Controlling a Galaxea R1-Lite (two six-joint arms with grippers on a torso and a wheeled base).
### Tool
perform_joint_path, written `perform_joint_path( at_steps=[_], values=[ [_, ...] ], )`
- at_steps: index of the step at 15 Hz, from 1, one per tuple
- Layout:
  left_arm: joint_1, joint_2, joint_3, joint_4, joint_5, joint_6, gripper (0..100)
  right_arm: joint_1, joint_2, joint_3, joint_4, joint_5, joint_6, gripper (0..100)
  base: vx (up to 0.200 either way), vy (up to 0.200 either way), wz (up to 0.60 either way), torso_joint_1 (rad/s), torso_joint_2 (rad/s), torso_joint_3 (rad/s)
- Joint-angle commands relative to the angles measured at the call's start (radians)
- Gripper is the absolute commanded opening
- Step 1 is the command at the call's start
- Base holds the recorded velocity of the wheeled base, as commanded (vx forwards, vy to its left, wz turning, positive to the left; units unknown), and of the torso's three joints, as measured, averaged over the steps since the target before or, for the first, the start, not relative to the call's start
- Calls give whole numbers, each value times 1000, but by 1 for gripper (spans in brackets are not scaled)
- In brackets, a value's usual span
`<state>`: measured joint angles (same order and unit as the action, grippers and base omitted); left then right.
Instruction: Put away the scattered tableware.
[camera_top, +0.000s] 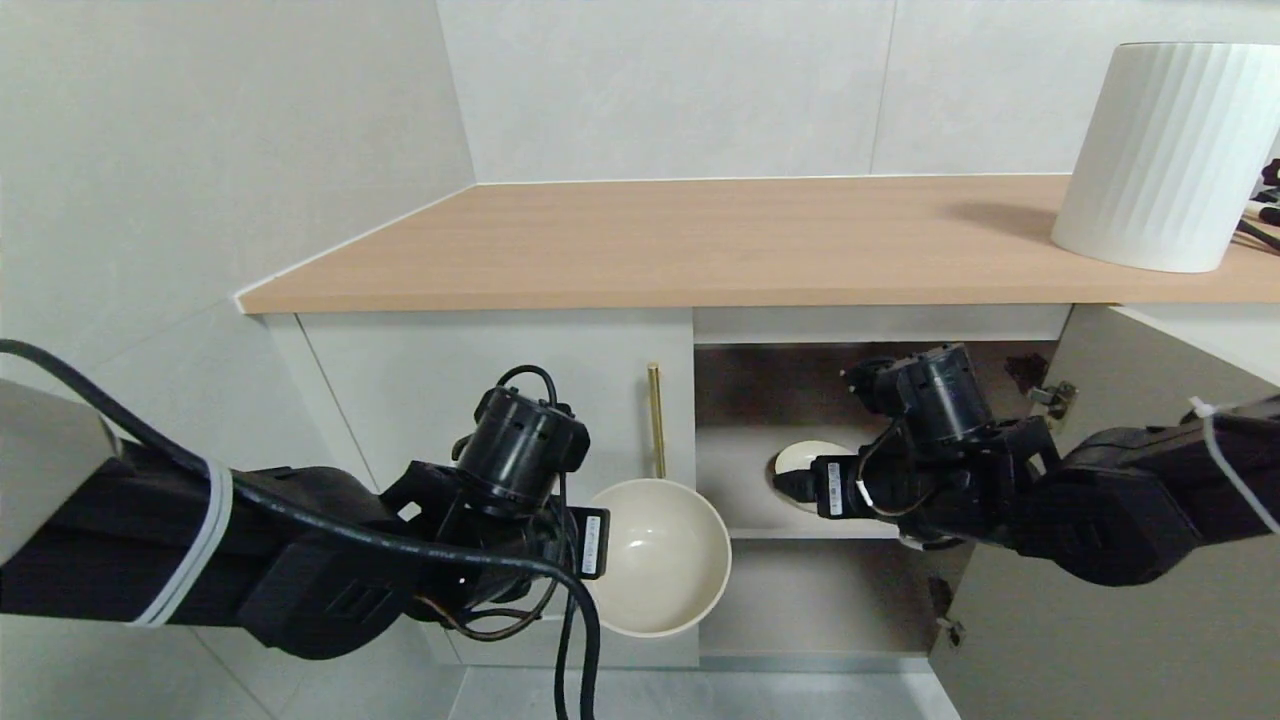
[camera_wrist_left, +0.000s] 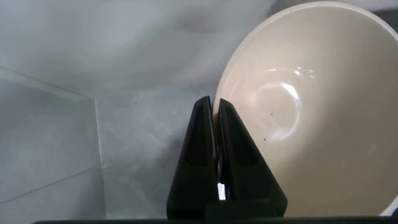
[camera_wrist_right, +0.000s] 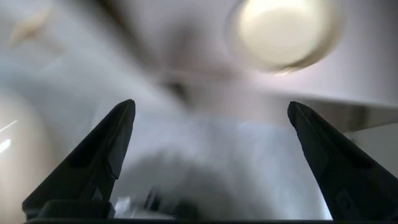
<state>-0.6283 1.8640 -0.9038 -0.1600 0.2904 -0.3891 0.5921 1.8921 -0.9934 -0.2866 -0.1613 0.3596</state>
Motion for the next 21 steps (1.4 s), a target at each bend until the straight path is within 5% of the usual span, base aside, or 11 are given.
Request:
perform_joint_path(
  at_steps=[1, 13, 14, 21],
  values=[
    [-25, 23, 0, -1, 3, -2, 0, 80, -117, 12, 61, 42, 2, 100, 0, 0, 0, 0, 0, 0],
    [-87, -28, 23, -1, 4, 0, 0, 161, 28, 1, 110, 80, 36, 100, 0, 0, 0, 0, 0, 0],
    [-87, -25, 23, 0, 4, 0, 0, 163, 28, 1, 110, 80, 36, 0, 0, 0, 0, 0, 0, 0],
    [-90, -19, 23, 0, 4, 0, 0, 176, 28, 6, 110, 80, 36, 0, 0, 0, 0, 0, 0, 0]
  ],
)
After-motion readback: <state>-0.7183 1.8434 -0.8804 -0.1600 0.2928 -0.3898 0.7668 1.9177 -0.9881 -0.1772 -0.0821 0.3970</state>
